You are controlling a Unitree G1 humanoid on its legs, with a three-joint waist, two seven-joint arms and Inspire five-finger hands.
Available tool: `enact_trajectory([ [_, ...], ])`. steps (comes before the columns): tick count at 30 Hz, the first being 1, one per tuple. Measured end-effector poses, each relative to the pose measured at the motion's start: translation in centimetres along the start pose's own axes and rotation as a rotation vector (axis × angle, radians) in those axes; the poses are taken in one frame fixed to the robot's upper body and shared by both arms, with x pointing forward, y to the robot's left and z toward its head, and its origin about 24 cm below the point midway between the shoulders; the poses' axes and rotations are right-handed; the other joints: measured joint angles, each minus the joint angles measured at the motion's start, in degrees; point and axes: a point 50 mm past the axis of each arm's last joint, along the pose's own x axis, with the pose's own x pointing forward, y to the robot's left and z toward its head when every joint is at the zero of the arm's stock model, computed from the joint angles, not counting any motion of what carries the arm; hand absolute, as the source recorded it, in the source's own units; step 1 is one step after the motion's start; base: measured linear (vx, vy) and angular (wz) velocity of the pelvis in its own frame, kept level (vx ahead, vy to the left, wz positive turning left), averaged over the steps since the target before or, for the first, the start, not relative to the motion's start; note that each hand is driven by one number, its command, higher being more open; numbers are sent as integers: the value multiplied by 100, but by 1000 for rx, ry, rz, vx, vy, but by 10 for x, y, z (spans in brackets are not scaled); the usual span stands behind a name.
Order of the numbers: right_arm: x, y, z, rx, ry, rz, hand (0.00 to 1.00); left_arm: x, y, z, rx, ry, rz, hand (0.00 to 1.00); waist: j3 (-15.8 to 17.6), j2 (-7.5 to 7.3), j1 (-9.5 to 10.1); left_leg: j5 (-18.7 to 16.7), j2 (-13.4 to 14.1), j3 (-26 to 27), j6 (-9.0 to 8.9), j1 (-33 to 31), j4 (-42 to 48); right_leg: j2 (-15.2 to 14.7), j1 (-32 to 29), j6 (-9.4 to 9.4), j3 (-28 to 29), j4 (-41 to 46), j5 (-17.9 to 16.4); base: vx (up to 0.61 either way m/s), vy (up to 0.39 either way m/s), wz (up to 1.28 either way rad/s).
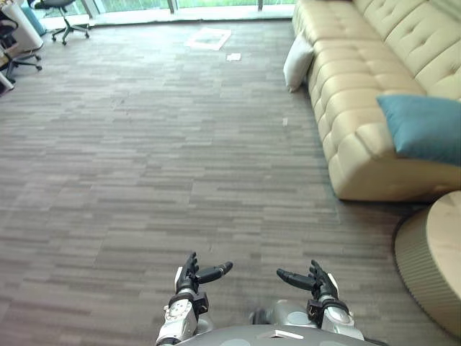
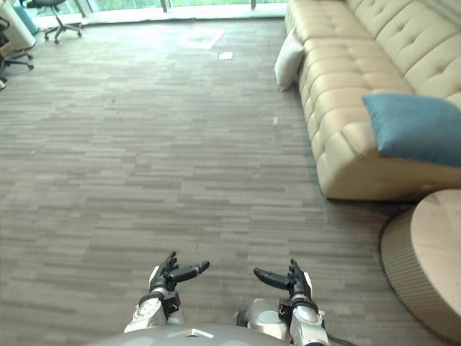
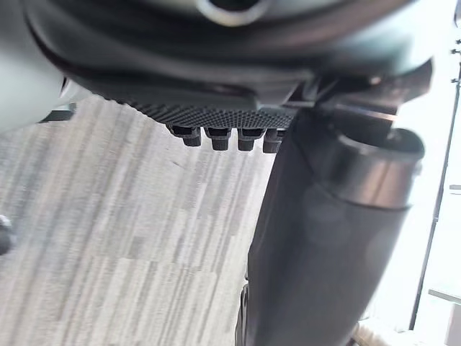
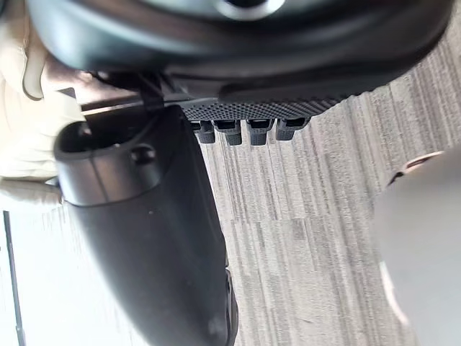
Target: Pick up cushions and gather them together orderly.
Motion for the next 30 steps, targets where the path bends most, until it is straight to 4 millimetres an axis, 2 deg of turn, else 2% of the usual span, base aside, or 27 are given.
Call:
enact_trajectory([
  [2,0,1,-2,0,11,0,100,0,0,2,1,-8,-1,100,-3,6,84,313,-427,-22,35,-102,-1669,-80,240,102,168,-303,-2,498,96,-70],
  [3,0,-4,-4,-10,15,-8,100,1,-1,2,0,-8,-3,100,-23,98,148,978,-619,-58,162,-150,-2924,-51,532,221,362,-602,-34,607,173,-89],
  [4,-1,-4,-7,-20,28,-6,100,2,1,4,7,-14,3,100,-15,94,258,1626,-656,-147,469,-107,-2877,-86,726,295,544,-720,-73,778,210,-77],
  [5,-1,3,-11,-17,46,8,100,4,7,5,25,-9,16,100,-95,-106,213,1712,-855,-77,700,-86,-2846,-287,791,360,585,-700,-56,682,164,-38],
  [7,-3,5,-16,-11,60,12,100,5,12,6,37,-1,28,100,-118,-204,164,1532,-864,-90,809,-88,-2634,-427,619,621,641,-322,112,643,151,2],
  [8,-3,8,-17,-10,66,21,100,6,14,9,41,-4,37,100,-87,-258,177,1174,-811,63,989,-114,-1989,-480,516,753,687,374,341,691,245,10],
  [9,-6,6,-25,-3,88,11,100,6,21,9,57,-7,48,100,-176,-412,172,947,-1030,160,1074,81,-1884,-654,180,839,647,1600,454,538,242,5],
  [10,-6,2,-26,-3,92,3,100,3,22,2,60,12,52,100,-270,-413,167,609,-1132,205,1141,412,-2172,-790,-197,1023,619,2624,770,642,267,18],
  [11,-6,1,-26,-4,94,-5,100,3,23,-2,84,37,46,100,-261,-498,79,446,-1335,139,974,797,-2461,-1026,-569,1190,608,3699,1246,560,183,42],
  [12,-4,1,-24,-7,86,1,100,4,23,-6,117,66,35,100,-254,-574,12,343,-1563,1,999,1223,-2750,-1298,-1107,908,507,4808,1097,586,138,53],
  [13,-3,1,-20,-8,75,1,100,4,21,-9,125,83,30,100,-236,-533,5,268,-1584,-63,978,1462,-2885,-1367,-1404,654,403,5202,890,613,50,45],
  [14,-2,-1,-14,-5,53,1,100,4,18,-9,128,89,22,100,-174,-423,-51,169,-1556,-141,939,1759,-3029,-1362,-1771,509,286,5395,685,753,22,29],
  [16,1,-5,2,-12,-21,-1,100,2,15,-15,129,107,13,100,-46,-156,-152,-37,-1358,-318,835,2371,-3281,-1185,-2509,476,34,5078,201,573,-23,44],
  [17,2,-8,9,-20,-46,-7,100,1,16,-17,129,118,16,100,15,-51,-209,-112,-1172,-382,829,2658,-3314,-1007,-2915,410,-59,4447,-9,504,-116,59],
  [18,3,-8,12,-18,-58,-6,100,1,18,-19,131,125,20,100,22,-43,-229,-129,-1038,-382,841,2894,-3388,-899,-3242,484,-97,3359,69,764,-217,74],
  [19,3,-6,15,-9,-72,-5,100,-1,19,-21,133,129,23,100,9,-73,-245,-197,-937,-375,728,3125,-3519,-870,-3365,639,-136,2044,434,640,-233,69],
  [20,2,-5,14,-6,-70,-5,100,-1,20,-21,137,129,23,100,-15,-130,-268,-262,-936,-370,620,3240,-3596,-859,-3377,675,-163,1398,767,691,-286,69],
  [21,3,-5,13,0,-61,-8,100,-2,19,-24,146,138,21,100,-31,-80,-249,-346,-758,-372,470,3643,-3811,-724,-3280,146,-237,1310,1814,867,-362,17],
  [22,5,-5,16,-4,-63,-8,100,-1,12,-23,133,135,6,100,-65,50,-158,-182,-668,-350,471,3695,-3839,-584,-3402,168,-188,1681,1418,736,-298,-3],
  [23,5,-4,17,-7,-67,-6,100,0,9,-23,132,132,-1,100,-60,35,-158,-43,-678,-299,429,3722,-3796,-611,-3464,171,-165,1938,1181,817,-351,-21],
  [24,4,-4,18,-2,-70,-7,100,-1,3,-25,123,137,-12,100,-57,16,-204,194,-679,-324,238,3809,-3700,-681,-3467,64,-168,2333,810,380,-174,4],
  [25,4,-5,18,1,-67,-10,100,-2,0,-27,122,143,-20,100,-62,17,-238,284,-648,-368,141,3827,-3525,-681,-3422,39,-171,2501,599,726,-337,11],
  [26,3,-6,14,10,-49,-15,100,-3,-8,-29,108,146,-42,100,-73,48,-276,510,-403,-770,-234,3423,-2102,-638,-3073,55,-225,2614,127,446,-212,9],
  [27,3,-6,13,11,-46,-16,100,-3,-9,-28,102,143,-45,100,-72,55,-280,655,-303,-941,-479,3146,-1472,-603,-2925,49,-250,2554,56,642,-305,13],
  [28,2,-8,11,10,-42,-20,100,-3,-13,-27,88,137,-50,100,-69,117,-286,931,-126,-1202,-809,2601,-248,-487,-2655,43,-323,2372,-5,501,-214,7],
  [29,0,-11,7,8,-30,-26,100,-3,-12,-24,77,118,-53,100,-83,185,-257,927,177,-1212,-781,1901,1343,-260,-2197,9,-361,2025,-52,600,-206,-5],
  [30,-2,-9,2,26,-11,-27,100,-2,-6,-18,46,92,-24,100,-71,135,-215,771,441,-923,-716,1401,2260,-86,-1561,-10,-349,1562,-91,495,-128,-14],
])
